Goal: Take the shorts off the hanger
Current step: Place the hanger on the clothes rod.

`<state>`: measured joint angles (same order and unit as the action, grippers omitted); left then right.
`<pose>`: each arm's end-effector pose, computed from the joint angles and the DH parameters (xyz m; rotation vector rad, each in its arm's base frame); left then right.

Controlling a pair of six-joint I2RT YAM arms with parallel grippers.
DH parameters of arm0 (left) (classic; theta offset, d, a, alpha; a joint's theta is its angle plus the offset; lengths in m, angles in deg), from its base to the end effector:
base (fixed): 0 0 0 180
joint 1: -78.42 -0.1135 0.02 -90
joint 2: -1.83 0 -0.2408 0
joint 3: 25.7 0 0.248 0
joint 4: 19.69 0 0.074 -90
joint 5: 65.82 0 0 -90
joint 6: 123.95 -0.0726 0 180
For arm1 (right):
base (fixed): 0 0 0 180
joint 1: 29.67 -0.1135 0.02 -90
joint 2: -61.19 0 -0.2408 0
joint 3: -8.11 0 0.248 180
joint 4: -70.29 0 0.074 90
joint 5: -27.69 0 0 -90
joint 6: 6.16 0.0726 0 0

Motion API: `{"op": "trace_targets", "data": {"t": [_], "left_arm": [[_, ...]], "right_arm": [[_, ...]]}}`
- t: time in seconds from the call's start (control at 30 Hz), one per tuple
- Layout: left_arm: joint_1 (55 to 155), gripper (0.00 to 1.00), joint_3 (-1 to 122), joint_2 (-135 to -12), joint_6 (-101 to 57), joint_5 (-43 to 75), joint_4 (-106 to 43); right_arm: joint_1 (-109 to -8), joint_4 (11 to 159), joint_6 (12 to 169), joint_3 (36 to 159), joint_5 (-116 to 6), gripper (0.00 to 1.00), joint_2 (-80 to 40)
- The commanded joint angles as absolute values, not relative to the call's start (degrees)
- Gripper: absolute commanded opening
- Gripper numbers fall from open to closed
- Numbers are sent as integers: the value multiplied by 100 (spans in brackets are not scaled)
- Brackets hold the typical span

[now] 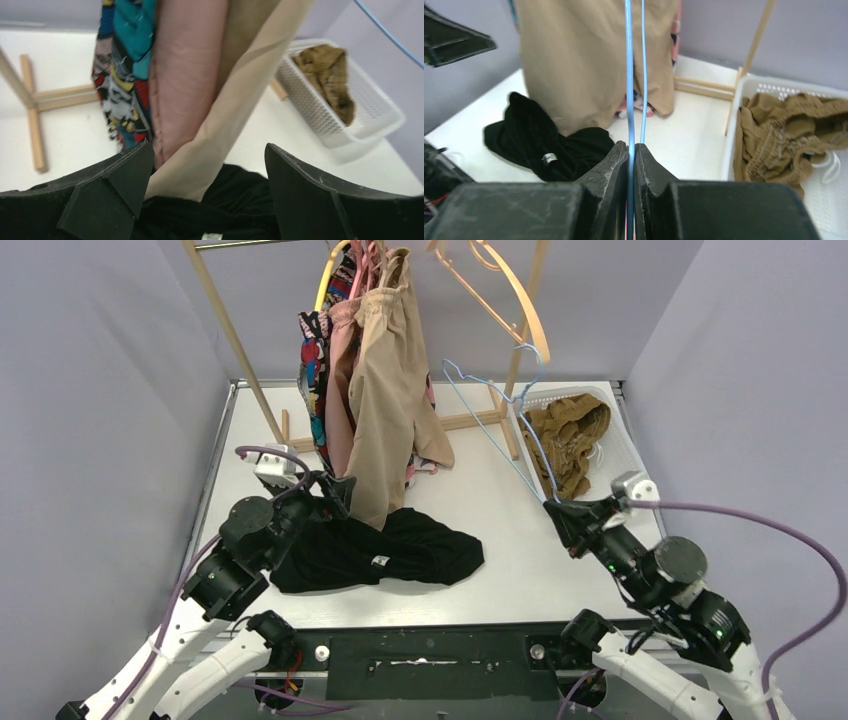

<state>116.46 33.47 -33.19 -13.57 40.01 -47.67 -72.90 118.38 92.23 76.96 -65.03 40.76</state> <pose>0.1639 -0.1031 0.3435 0.0413 1.6636 -0.5530 0.0792 0.0697 0.3839 -0.4437 1.5421 0.6682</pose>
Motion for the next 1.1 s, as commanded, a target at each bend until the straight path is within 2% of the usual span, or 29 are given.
{"op": "trace_targets", "data": {"t": [0.0, 0.27, 0.47, 0.57, 0.7, 0.87, 1.07], "left_arm": [[11630, 82, 3314, -3424, -1422, 4957, -5140], [11623, 82, 2653, -2842, -1645, 5384, -4974], [11626, 82, 2368, -2677, -1864, 5548, -4756], [11602, 87, 2242, -2714, -1756, 5777, -4706], [11470, 87, 2302, -2800, -1662, 5696, -4937], [11009, 87, 2371, -2914, -1594, 5205, -5065], [10308, 87, 2264, -2692, -1580, 4644, -4855]], "right_arm": [[-7327, 11721, 9471, 7946, -7546, 0, 3220], [-7311, 11086, 9794, 8084, -8234, 0, 2187], [-7309, 10647, 9979, 8583, -7787, 0, 1335], [-7305, 10487, 9933, 8638, -7786, 0, 1079], [-7252, 10182, 9580, 9024, -7935, 0, 657], [-7210, 10527, 9079, 10188, -7934, 0, -320], [-6977, 10620, 8921, 10933, -7976, 0, -1043]]}}
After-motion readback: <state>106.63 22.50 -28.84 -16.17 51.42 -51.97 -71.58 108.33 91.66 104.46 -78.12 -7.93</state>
